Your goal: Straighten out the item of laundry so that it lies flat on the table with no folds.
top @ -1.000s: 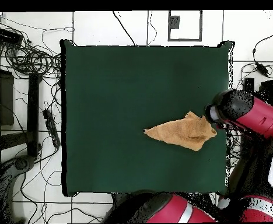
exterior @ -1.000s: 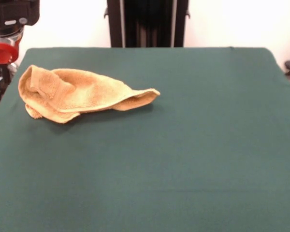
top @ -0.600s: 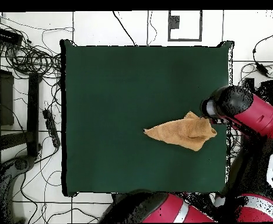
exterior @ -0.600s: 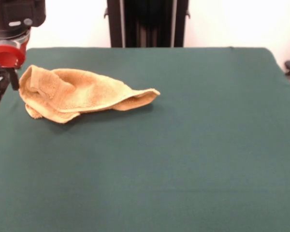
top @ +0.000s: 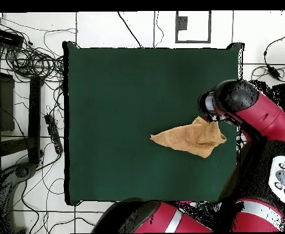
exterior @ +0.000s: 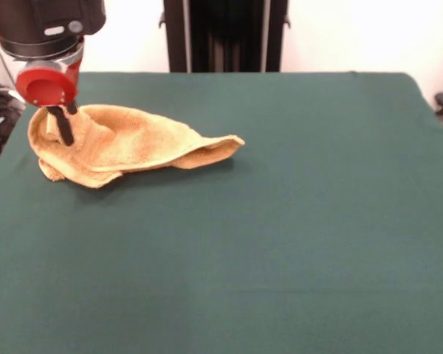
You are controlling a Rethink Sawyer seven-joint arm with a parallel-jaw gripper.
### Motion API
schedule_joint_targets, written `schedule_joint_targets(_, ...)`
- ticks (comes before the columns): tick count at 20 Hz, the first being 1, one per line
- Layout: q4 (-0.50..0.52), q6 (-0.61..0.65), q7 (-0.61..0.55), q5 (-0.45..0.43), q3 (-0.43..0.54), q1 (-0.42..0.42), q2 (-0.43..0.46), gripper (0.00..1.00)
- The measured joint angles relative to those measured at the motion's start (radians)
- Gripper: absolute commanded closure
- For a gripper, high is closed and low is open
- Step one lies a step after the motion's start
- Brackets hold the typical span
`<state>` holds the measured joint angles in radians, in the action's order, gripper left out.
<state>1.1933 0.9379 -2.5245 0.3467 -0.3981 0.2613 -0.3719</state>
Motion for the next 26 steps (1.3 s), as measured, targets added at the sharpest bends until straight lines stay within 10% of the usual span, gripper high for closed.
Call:
schedule_joint_targets(13,0.005,0.221,0.000,-0.047,-0.042,-0.007,0.016,0.00)
schedule_joint_targets(26,0.043,-0.147,0.000,-0.110,-0.073,-0.041,0.080,0.00)
